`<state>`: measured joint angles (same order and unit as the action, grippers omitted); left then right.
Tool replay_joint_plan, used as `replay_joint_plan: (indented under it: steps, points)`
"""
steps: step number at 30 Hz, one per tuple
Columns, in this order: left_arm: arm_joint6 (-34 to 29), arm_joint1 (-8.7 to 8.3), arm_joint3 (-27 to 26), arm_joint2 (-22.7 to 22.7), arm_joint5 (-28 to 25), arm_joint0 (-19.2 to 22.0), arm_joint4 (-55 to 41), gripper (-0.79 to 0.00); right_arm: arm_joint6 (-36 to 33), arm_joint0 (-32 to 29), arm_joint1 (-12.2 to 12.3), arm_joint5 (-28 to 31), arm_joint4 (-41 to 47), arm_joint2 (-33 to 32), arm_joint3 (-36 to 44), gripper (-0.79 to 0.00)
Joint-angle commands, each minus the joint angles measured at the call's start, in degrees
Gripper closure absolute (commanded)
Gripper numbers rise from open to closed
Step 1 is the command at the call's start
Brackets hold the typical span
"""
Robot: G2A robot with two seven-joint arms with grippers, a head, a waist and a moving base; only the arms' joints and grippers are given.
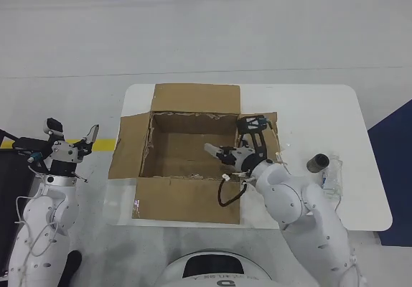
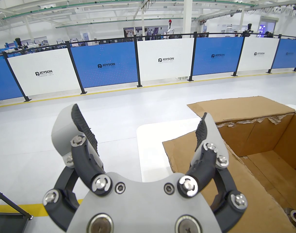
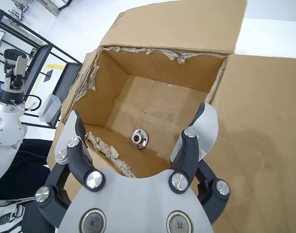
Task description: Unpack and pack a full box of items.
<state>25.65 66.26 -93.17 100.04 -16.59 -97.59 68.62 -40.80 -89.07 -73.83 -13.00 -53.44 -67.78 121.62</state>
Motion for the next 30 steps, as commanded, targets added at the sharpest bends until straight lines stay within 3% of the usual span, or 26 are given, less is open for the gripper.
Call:
replay_joint_plan:
  steps: [1, 8, 15, 22, 25, 30]
  points:
    - [0.00, 0.00, 0.00, 0.00, 0.00, 0.00, 0.00, -0.785, 1.35, -1.95, 0.21, 1.10, 1.25, -1.78, 0.09, -0.733]
    - [0.00, 0.00, 0.00, 0.00, 0.00, 0.00, 0.00, -0.785, 0.91, -2.71, 0.38, -1.51, 3.93, -4.72, -1.81, -0.705]
    - [0.00, 0.00, 0.00, 0.00, 0.00, 0.00, 0.00, -0.785, -7.16, 5.44, 0.11, -1.87, 4.26, -1.47, -6.81, -0.711]
    - [0.00, 0.00, 0.00, 0.00, 0.00, 0.00, 0.00, -0.785, -7.03, 7.28, -0.05, -1.72, 2.12, 1.38, -5.60, -0.702]
    - [0.00, 0.00, 0.00, 0.00, 0.00, 0.00, 0.00, -0.785, -6.37, 6.50, -0.05, -4.05, -0.15, 1.97, -3.72, -0.763]
    - [0.00, 0.00, 0.00, 0.00, 0.00, 0.00, 0.00, -0.785, -7.21, 6.21, 0.12, 1.76, -2.92, 5.67, -0.81, -0.767]
